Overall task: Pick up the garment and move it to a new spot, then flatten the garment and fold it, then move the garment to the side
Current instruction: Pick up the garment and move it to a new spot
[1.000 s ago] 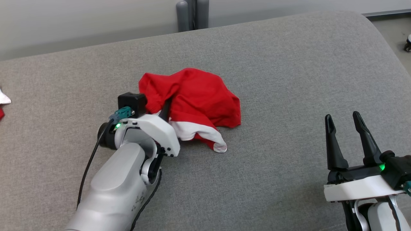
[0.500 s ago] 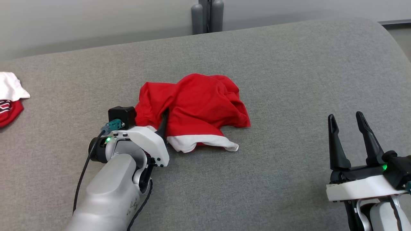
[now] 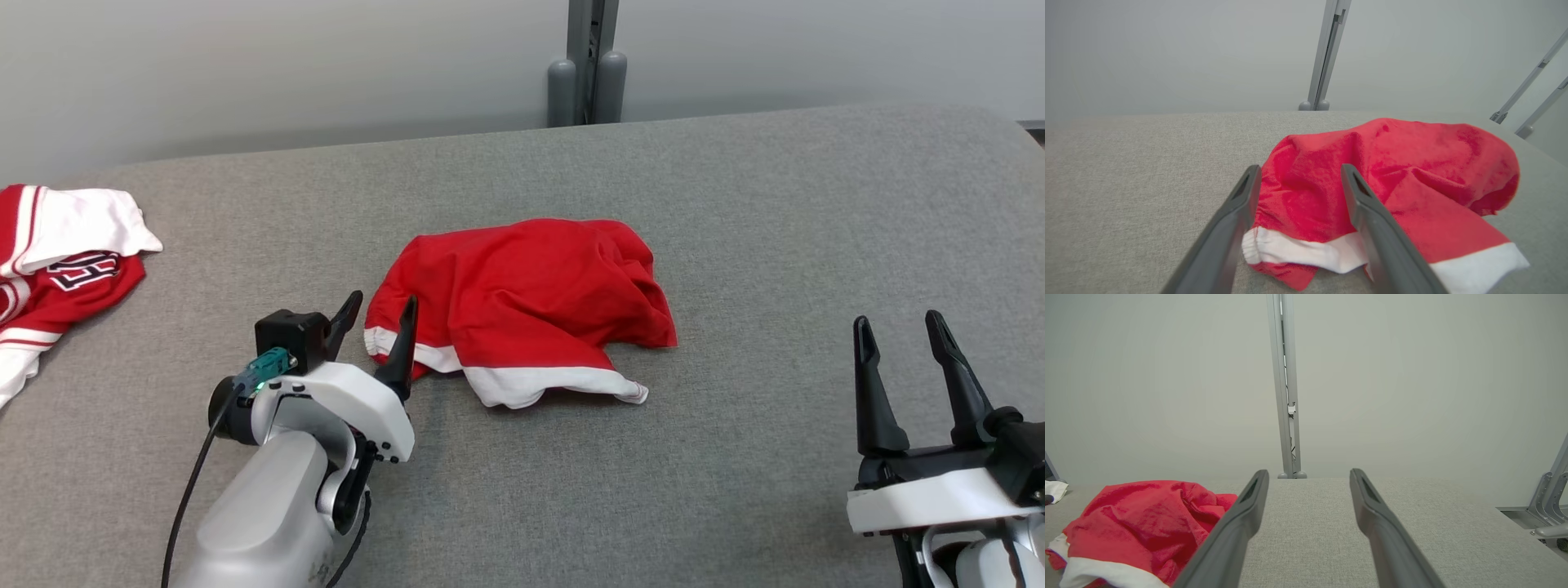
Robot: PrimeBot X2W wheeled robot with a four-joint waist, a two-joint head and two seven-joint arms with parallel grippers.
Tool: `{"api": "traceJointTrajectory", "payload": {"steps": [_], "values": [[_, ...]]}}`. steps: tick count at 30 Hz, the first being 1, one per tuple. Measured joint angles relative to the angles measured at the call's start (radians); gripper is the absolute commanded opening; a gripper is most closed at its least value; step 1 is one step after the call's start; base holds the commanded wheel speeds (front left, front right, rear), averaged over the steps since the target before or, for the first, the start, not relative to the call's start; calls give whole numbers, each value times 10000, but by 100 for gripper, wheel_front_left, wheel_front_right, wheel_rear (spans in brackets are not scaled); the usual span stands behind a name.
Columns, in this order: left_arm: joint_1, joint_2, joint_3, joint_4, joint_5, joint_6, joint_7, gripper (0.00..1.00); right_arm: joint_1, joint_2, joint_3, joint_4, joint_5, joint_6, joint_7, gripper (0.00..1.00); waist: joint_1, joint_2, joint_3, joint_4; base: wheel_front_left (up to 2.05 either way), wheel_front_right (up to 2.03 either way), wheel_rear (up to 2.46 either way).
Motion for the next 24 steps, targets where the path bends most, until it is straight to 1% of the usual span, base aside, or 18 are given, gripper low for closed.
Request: {"api": "traceJointTrajectory", "payload": {"steps": [5, 9, 13, 16, 24], "values": [[1118, 194, 662, -1517, 813, 190, -2, 100, 181, 0, -13, 2, -159, 0, 0, 100, 0, 0, -304, 246, 0, 0, 0], [2136, 224, 1321, -2729, 1432, 453, -2, 100, 334, -2, 52, 13, -234, 0, -2, 100, 0, 0, -528, 395, 0, 0, 0], [3150, 115, 2146, -3731, 1843, 614, -2, 100, 549, -2, 148, 35, -247, 0, 0, 100, 0, 0, -739, 499, 0, 0, 0], [3741, 13, 2606, -4320, 2236, 629, -2, 100, 730, 0, 230, 61, -247, 0, 0, 100, 0, 0, -860, 571, 0, 0, 0], [4972, -295, 3624, -5405, 3035, 702, -2, 100, 1011, -2, 322, 63, -230, 0, 0, 100, 0, 0, -1050, 642, 0, 0, 0]]}}
